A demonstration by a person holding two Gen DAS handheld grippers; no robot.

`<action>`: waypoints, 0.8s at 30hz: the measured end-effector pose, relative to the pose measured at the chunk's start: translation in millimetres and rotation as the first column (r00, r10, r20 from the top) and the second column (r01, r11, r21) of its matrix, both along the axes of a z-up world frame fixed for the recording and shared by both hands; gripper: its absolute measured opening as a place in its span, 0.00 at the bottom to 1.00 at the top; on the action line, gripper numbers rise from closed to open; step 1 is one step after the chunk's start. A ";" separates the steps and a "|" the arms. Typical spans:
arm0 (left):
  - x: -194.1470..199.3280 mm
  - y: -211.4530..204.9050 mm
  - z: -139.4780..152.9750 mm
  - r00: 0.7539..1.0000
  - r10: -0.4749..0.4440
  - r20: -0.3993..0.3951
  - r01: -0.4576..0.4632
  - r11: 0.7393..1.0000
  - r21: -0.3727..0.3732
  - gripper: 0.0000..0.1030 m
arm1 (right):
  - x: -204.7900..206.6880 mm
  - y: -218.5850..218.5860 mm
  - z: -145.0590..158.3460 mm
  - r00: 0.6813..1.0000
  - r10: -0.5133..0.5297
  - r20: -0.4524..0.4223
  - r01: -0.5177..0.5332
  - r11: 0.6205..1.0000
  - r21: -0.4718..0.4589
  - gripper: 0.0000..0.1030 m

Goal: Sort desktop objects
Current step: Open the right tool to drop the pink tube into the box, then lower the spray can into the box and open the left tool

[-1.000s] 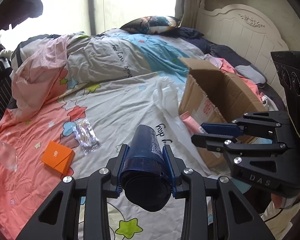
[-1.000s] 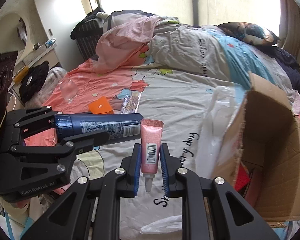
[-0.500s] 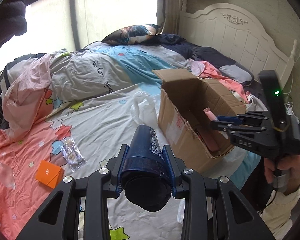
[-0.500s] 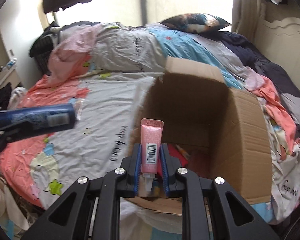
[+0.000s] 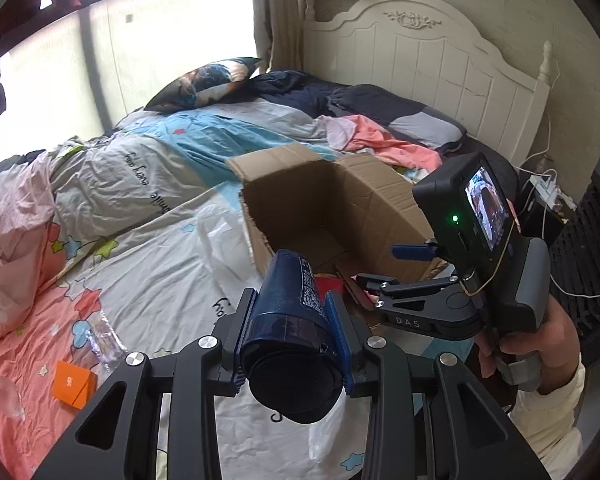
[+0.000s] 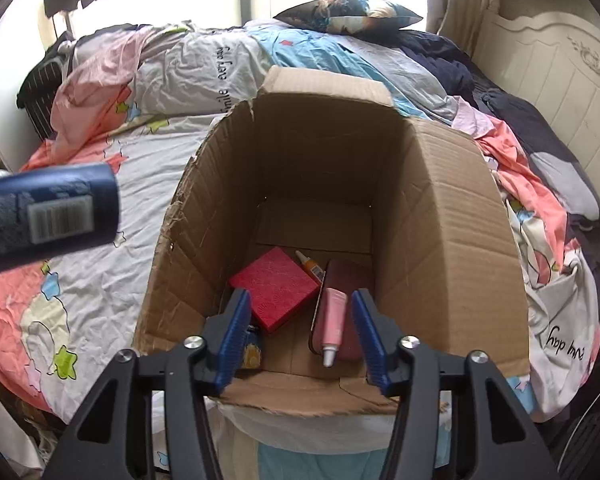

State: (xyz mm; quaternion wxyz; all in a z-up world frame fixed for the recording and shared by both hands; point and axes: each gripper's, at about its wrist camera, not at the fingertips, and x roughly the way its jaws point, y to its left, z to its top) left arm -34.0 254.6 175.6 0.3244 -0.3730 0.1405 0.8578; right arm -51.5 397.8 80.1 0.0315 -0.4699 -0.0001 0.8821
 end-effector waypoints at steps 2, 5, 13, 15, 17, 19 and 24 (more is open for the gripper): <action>0.5 4.5 -3.0 1.000 -0.007 0.010 0.007 1.000 0.008 0.34 | -0.1 3.6 -2.4 1.000 -0.014 -0.001 0.014 1.000 0.021 0.60; 0.5 12.3 -5.8 1.000 -0.013 0.015 0.013 1.000 0.007 0.34 | 1.1 9.3 -5.3 0.999 -0.038 0.002 0.038 0.998 0.043 0.61; -0.2 36.0 -16.5 0.999 -0.041 0.026 0.042 0.999 -0.005 0.34 | 18.9 19.9 -1.3 0.999 -0.031 -0.022 0.031 0.999 0.012 0.61; -1.8 40.0 -19.3 0.999 -0.044 0.031 0.044 0.999 -0.005 0.34 | 23.0 23.1 2.8 0.999 -0.031 -0.038 0.030 1.000 -0.007 0.62; -4.7 44.3 -23.4 0.998 -0.047 0.038 0.047 0.999 -0.009 0.34 | 27.1 25.9 6.7 0.998 -0.035 -0.053 0.034 0.999 -0.018 0.62; -7.6 48.6 -27.5 0.998 -0.050 0.044 0.050 0.999 -0.012 0.34 | 29.8 26.6 8.8 0.997 -0.037 -0.061 0.036 0.999 -0.010 0.62; -14.9 59.3 -37.7 0.996 -0.057 0.062 0.059 0.998 -0.020 0.34 | 33.2 26.1 10.3 0.997 -0.026 -0.070 0.026 1.000 -0.003 0.62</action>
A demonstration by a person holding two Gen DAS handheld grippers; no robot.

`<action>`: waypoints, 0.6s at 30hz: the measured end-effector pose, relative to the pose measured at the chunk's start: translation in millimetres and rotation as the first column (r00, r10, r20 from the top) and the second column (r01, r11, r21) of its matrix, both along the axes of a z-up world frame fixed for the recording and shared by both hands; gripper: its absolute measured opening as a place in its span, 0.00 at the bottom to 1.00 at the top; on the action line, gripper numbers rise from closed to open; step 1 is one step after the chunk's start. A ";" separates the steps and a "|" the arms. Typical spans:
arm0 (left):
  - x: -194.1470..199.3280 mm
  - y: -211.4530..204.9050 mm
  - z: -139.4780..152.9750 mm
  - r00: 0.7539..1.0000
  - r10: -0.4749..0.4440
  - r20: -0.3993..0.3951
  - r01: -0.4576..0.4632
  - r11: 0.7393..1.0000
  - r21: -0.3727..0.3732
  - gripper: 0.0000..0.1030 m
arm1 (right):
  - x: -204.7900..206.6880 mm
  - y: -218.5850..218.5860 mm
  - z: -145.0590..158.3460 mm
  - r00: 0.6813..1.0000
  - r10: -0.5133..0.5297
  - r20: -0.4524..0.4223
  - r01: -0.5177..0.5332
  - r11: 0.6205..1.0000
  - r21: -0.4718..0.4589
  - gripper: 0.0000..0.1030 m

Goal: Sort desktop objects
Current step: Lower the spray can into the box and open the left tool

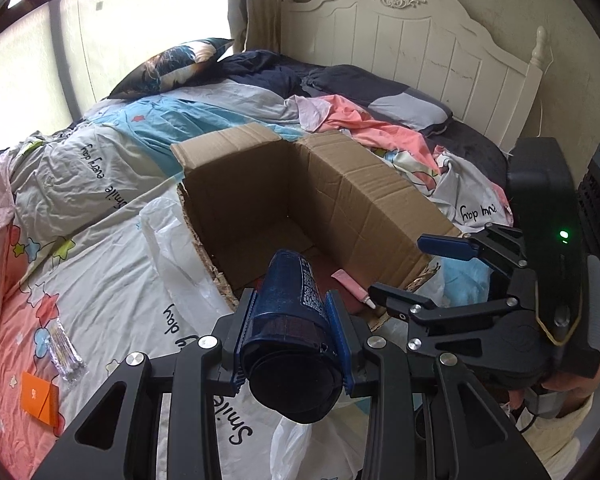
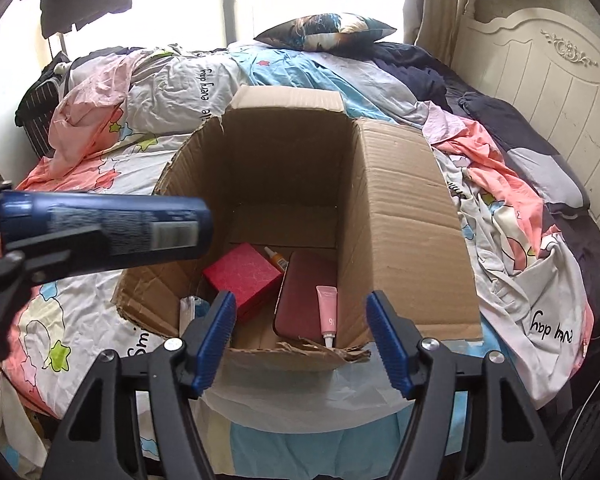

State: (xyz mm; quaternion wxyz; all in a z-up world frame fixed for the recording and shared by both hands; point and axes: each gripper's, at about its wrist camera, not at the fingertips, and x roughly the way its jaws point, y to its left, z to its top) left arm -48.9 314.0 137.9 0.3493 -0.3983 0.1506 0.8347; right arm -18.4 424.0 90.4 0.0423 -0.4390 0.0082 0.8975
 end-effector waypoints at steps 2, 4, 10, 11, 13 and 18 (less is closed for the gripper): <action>-2.9 4.3 -4.1 1.000 -0.003 0.007 0.003 1.000 -0.004 0.34 | 0.4 0.4 -0.7 1.000 0.004 -0.001 -0.004 1.000 -0.001 0.62; -5.8 8.4 -8.1 1.000 -0.006 0.013 0.006 1.000 -0.007 0.34 | 1.5 1.3 -0.5 1.000 0.004 -0.007 -0.004 1.000 -0.004 0.62; -14.6 11.3 -14.9 1.000 0.003 0.025 -0.003 1.000 -0.009 0.34 | 4.2 -0.3 1.9 1.000 0.009 -0.022 -0.009 1.000 0.004 0.62; -15.9 11.5 -16.0 1.000 0.005 0.027 -0.005 1.000 -0.011 0.34 | 4.7 -1.6 2.6 1.000 0.013 -0.025 -0.013 1.000 0.006 0.62; -18.0 12.2 -18.4 1.000 0.007 0.029 -0.007 1.000 -0.013 0.34 | 6.3 -4.7 4.4 0.999 0.021 -0.033 -0.020 1.000 0.013 0.62; -21.0 15.5 -23.7 0.999 0.003 0.038 -0.002 1.000 -0.019 0.34 | 12.6 -13.9 9.3 0.997 0.045 -0.055 -0.044 0.998 0.033 0.62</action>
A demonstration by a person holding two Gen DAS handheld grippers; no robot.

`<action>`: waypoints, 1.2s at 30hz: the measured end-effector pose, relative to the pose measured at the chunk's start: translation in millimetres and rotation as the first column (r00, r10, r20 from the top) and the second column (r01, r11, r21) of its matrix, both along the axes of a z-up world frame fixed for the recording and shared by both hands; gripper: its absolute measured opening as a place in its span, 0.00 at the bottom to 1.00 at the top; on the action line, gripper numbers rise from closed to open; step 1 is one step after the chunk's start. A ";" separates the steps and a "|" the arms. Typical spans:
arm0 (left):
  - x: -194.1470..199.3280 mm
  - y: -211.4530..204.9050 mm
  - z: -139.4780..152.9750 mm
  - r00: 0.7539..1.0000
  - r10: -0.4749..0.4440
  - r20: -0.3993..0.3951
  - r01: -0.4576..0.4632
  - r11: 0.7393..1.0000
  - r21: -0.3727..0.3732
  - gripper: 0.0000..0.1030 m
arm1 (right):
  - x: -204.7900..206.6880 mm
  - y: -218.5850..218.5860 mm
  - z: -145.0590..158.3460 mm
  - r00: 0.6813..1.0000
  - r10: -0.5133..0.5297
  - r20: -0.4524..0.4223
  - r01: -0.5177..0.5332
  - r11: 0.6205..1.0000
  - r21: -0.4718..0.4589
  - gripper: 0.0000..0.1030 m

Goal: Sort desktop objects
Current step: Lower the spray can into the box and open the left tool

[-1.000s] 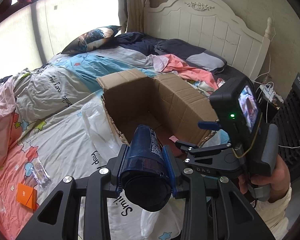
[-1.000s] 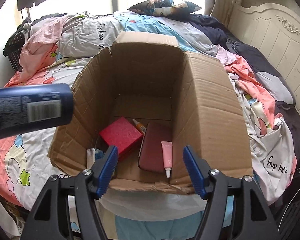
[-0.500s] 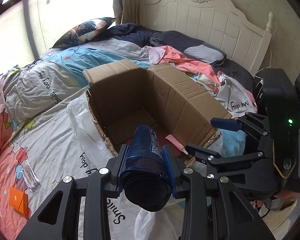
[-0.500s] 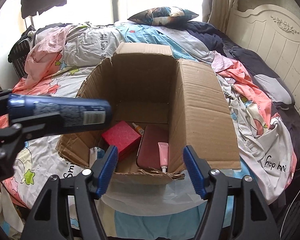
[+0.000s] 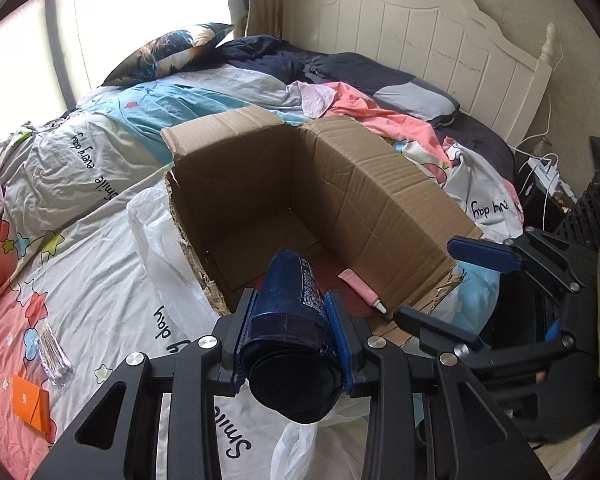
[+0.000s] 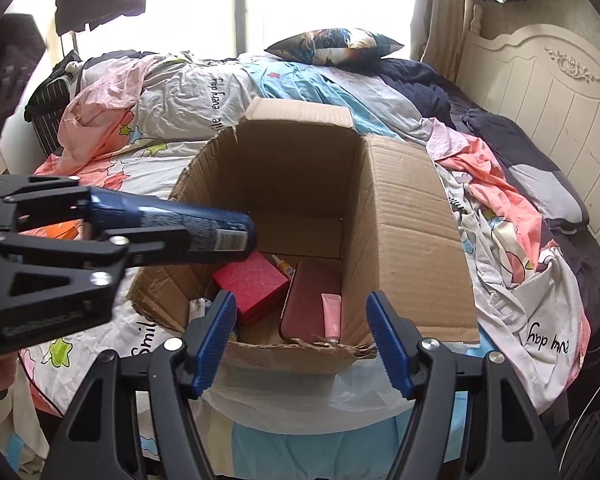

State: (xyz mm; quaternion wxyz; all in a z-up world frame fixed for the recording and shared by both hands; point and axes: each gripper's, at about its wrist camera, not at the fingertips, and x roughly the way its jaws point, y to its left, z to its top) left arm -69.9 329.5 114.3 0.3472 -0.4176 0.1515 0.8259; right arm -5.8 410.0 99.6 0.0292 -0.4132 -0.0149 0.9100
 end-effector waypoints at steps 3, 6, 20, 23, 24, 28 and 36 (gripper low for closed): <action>-1.5 1.1 -2.4 1.000 -0.002 0.007 0.002 1.000 0.000 0.34 | 3.3 -6.4 2.6 1.000 0.023 -0.010 -0.023 1.000 0.008 0.62; -2.9 1.7 -4.6 1.000 -0.001 0.012 0.001 1.000 -0.001 0.34 | 4.8 -10.7 4.0 0.999 0.038 -0.014 -0.038 0.999 0.015 0.62; -7.4 6.9 -0.3 1.000 0.018 0.003 -0.018 0.999 0.031 0.87 | 0.2 -7.2 1.3 1.000 0.020 -0.008 -0.020 1.000 0.013 0.62; -5.1 -1.9 10.4 0.995 0.076 -0.066 -0.072 0.995 0.075 1.00 | -0.9 -7.9 0.8 1.000 0.017 -0.006 -0.017 1.000 0.012 0.62; -5.4 -4.4 12.6 0.994 0.083 -0.066 -0.078 0.994 0.078 1.00 | -1.3 -8.1 0.6 1.000 0.016 -0.006 -0.016 1.000 0.012 0.62; -12.7 -15.7 12.8 0.996 0.093 -0.001 -0.092 0.992 0.085 1.00 | -2.7 -9.0 0.0 1.000 0.012 -0.003 -0.012 1.000 0.010 0.62; -23.3 -46.5 2.9 0.987 0.155 0.041 -0.158 0.985 0.074 1.00 | -6.3 -22.8 -0.2 1.000 0.028 -0.002 -0.028 1.000 0.011 0.62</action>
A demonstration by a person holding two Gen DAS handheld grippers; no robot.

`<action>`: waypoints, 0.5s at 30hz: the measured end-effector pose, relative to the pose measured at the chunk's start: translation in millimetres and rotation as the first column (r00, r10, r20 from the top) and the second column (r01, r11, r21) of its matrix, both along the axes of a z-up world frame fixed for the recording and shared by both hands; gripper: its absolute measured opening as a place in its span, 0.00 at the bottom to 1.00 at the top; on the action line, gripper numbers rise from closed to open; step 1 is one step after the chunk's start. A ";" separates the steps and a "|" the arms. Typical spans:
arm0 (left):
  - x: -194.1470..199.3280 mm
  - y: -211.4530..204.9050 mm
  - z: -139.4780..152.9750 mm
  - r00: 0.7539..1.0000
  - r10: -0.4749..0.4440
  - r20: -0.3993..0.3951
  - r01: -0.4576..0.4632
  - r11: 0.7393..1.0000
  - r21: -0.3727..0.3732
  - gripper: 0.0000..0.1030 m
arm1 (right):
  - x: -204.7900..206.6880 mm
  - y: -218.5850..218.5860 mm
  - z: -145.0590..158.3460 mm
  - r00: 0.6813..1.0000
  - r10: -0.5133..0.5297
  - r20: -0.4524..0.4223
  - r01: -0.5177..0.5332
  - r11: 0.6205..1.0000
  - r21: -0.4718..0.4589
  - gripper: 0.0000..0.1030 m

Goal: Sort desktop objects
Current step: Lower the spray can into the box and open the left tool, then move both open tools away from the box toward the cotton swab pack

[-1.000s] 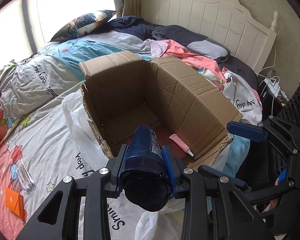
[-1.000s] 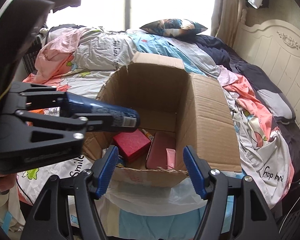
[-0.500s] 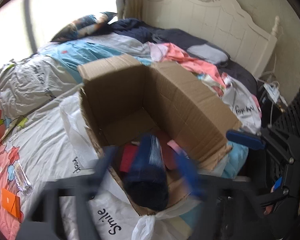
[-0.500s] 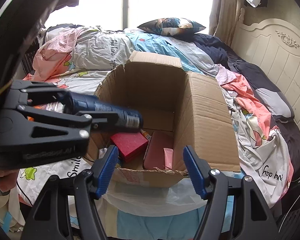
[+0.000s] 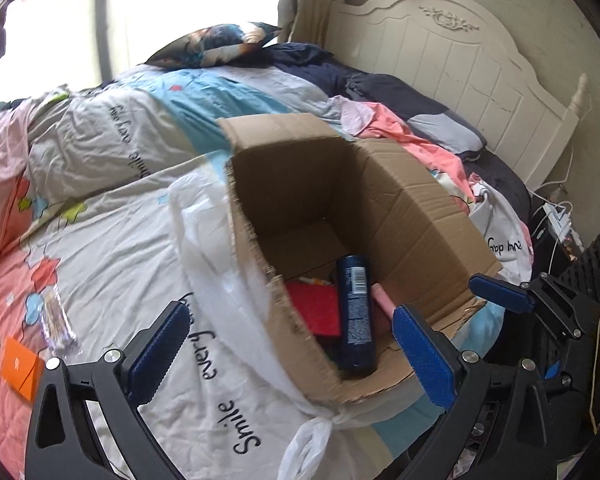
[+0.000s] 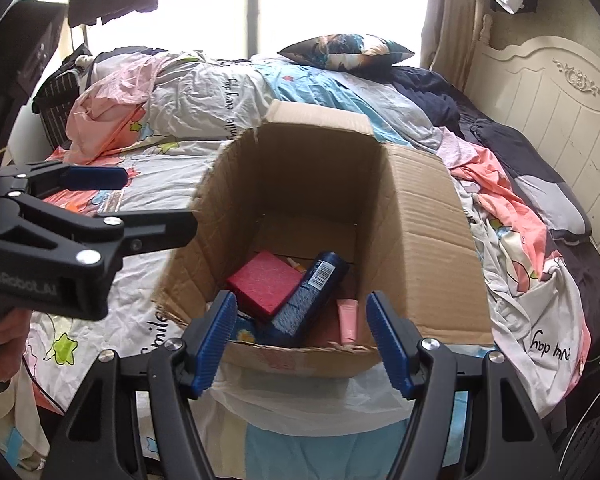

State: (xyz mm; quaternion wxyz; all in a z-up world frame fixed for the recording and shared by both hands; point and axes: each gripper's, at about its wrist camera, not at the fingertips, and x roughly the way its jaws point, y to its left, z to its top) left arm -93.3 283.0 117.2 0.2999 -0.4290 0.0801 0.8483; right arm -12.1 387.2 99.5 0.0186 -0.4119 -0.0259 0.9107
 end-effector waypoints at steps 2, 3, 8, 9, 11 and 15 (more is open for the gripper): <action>-1.6 -9.6 -1.3 1.000 0.019 0.003 -0.019 1.000 -0.002 1.00 | -1.1 -6.7 0.3 1.000 0.011 -0.001 -0.011 1.000 0.001 0.62; -2.9 -14.6 -1.8 1.000 0.027 0.007 -0.027 1.000 0.000 1.00 | -1.7 -10.0 0.4 1.000 0.016 -0.001 -0.016 1.000 0.002 0.62; -9.4 -39.6 -4.8 0.998 0.055 0.018 -0.056 0.998 0.027 1.00 | -4.5 -26.6 1.0 0.999 0.042 -0.002 -0.042 0.999 0.005 0.62; -10.7 -42.8 -5.6 0.998 0.060 0.018 -0.061 0.998 0.023 1.00 | -5.8 -29.3 0.7 0.999 0.047 0.001 -0.047 0.999 0.005 0.62; -13.2 -50.9 -7.9 0.997 0.076 0.017 -0.076 0.997 0.014 1.00 | -8.8 -35.7 0.0 0.998 0.055 0.004 -0.055 0.998 0.008 0.62; -18.3 -67.6 -15.4 0.994 0.108 0.025 -0.108 0.994 0.001 1.00 | -15.1 -50.1 -1.6 0.997 0.072 0.011 -0.072 0.997 0.012 0.62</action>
